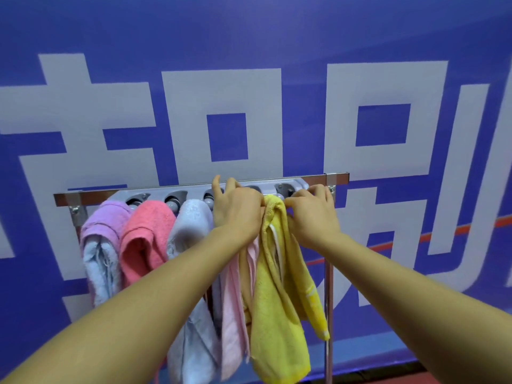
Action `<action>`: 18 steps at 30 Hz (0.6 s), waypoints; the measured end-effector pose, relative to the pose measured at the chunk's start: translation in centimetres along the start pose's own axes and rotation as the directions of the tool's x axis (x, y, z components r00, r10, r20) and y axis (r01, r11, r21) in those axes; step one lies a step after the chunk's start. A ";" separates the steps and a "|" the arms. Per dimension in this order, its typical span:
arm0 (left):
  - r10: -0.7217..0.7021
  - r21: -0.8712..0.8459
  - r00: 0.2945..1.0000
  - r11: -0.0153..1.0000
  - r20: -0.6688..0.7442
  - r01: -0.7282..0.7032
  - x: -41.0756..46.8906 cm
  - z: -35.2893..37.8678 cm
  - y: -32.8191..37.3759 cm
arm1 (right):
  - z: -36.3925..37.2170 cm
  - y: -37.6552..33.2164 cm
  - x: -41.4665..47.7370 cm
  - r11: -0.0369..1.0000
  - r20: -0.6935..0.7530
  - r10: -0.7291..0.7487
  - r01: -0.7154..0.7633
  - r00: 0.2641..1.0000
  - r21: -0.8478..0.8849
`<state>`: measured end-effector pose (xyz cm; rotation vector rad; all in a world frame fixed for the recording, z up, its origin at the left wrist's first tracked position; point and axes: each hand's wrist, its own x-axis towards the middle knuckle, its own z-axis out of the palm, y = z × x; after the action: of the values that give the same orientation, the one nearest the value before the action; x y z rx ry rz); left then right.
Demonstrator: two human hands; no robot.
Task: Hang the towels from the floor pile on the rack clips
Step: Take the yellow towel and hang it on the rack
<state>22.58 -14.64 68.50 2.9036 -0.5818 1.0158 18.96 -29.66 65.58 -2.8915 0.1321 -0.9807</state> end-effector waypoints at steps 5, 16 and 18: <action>0.102 0.067 0.994 0.993 -0.042 -0.099 -0.1 0.8 0.1 | -1.3 -0.4 -1.4 0.997 -0.164 0.053 -0.044 0.985 0.063; 0.227 0.094 0.973 0.970 -0.035 -0.223 -1.8 0.4 -1.4 | -0.8 -2.2 -2.3 0.982 -0.076 0.073 -0.059 0.994 0.177; 0.174 0.039 0.982 0.984 -0.076 -0.171 -2.1 0.1 -1.2 | -0.8 -2.3 -2.2 0.985 -0.052 0.082 -0.073 0.995 0.155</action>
<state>21.53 -12.86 67.27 2.8649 -0.8327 1.1634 16.87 -27.21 65.15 -2.6995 0.1647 -1.0142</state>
